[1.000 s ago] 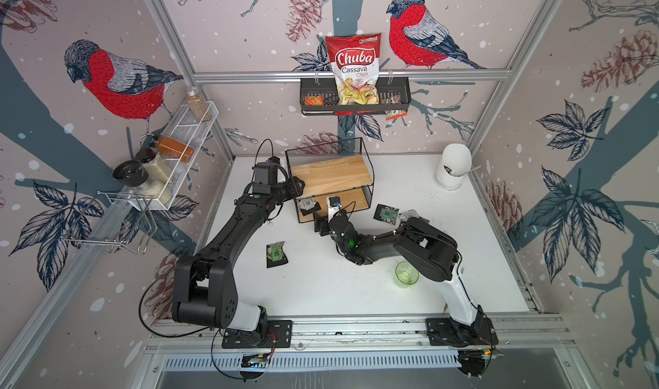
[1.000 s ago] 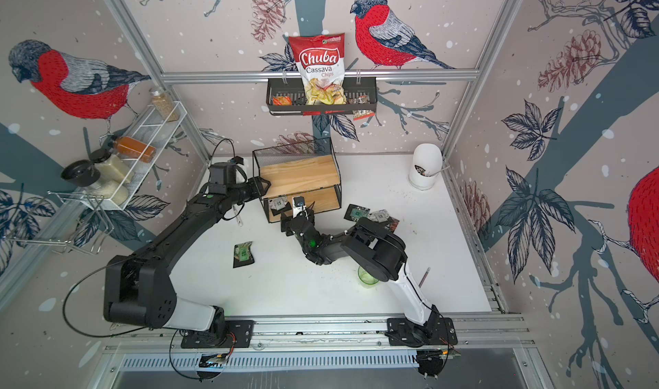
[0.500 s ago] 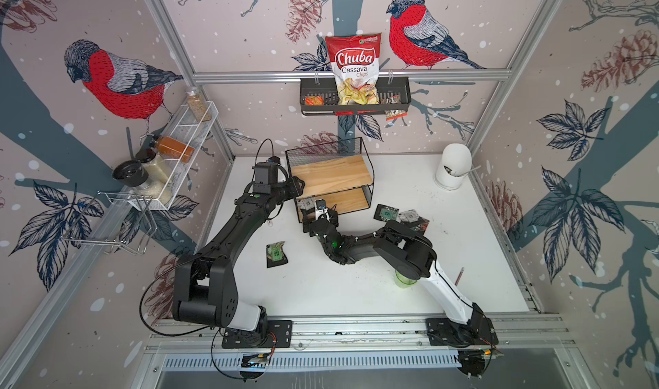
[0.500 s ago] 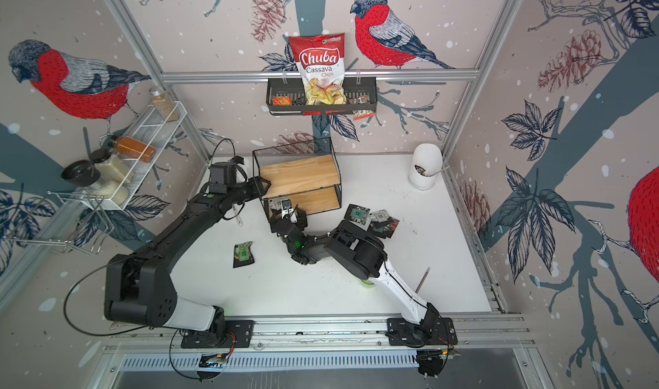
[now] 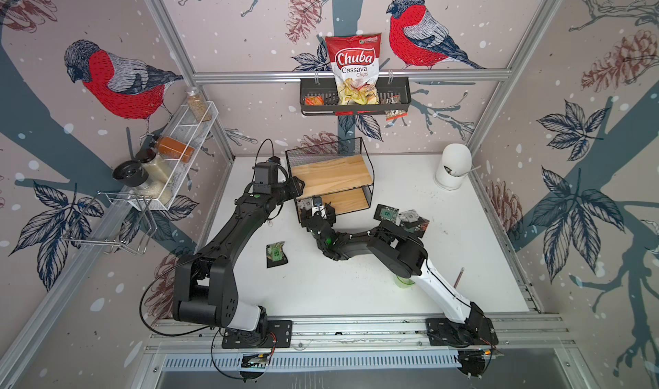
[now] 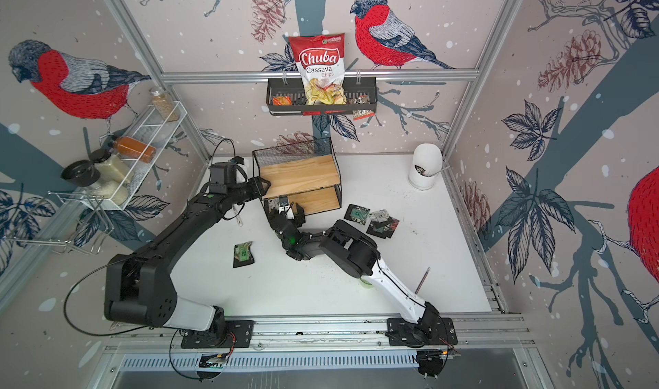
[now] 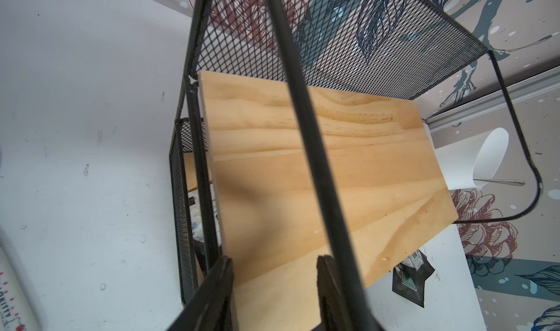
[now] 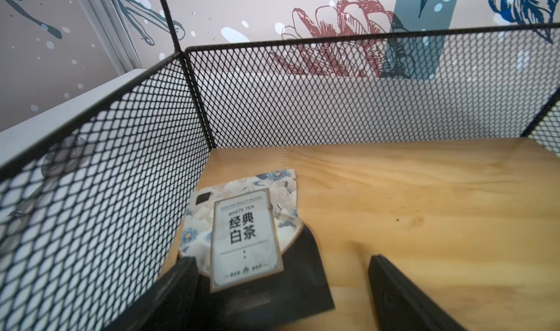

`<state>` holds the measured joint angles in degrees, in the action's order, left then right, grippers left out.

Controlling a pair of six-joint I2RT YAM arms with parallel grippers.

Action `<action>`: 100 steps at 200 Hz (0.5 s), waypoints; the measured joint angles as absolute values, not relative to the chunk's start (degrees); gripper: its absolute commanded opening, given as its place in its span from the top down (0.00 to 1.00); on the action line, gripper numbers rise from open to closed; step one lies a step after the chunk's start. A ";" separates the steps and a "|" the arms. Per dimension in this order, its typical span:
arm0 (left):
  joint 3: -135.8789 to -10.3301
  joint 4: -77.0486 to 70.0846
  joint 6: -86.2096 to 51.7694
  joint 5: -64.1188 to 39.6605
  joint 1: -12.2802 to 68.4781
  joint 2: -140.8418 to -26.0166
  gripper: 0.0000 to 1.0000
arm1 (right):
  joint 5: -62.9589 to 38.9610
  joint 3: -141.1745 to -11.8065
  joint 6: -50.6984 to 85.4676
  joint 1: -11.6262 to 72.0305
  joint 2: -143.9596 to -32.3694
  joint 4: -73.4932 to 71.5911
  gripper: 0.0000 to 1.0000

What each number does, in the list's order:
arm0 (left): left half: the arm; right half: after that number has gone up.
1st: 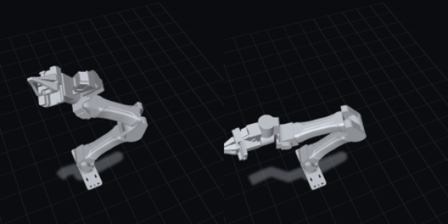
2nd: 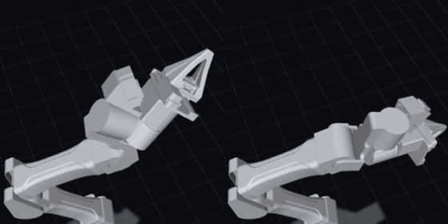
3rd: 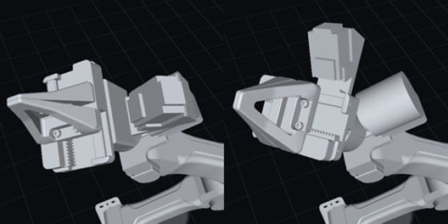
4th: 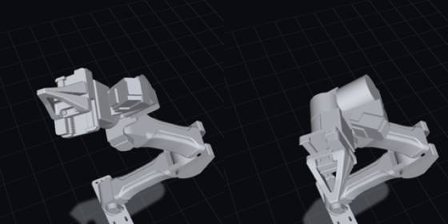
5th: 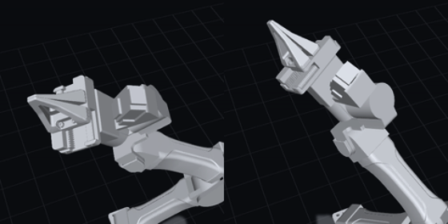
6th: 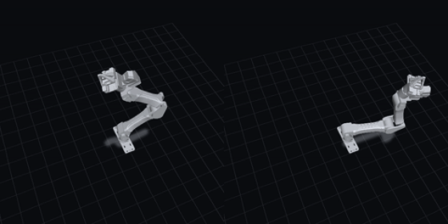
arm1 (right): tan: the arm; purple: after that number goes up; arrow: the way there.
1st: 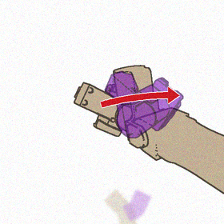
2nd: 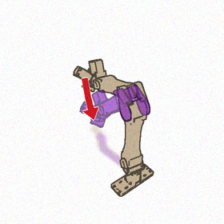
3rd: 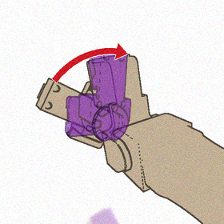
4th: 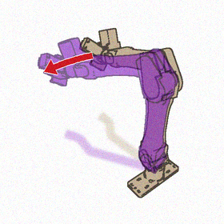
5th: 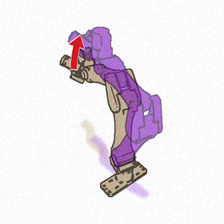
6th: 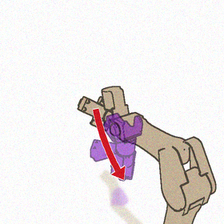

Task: Remove the tea bags from the shelf
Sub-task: Pick up the tea bag from the shelf.

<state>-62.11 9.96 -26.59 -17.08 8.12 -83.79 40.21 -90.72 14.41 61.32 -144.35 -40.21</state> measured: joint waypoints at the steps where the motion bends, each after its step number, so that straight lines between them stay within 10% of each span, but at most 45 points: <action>1: -62.11 9.93 -26.59 -17.06 8.12 -83.79 0.51 | 40.23 -90.83 14.46 61.30 -144.38 -40.07 0.11; 66: -62.13 10.02 -26.59 -16.58 8.25 -83.79 0.51 | 42.65 -96.44 16.60 60.93 -145.60 -29.71 0.42; 100: -62.19 10.09 -26.57 -16.40 8.27 -83.79 0.51 | 43.51 -98.83 17.08 61.32 -146.19 -25.85 0.78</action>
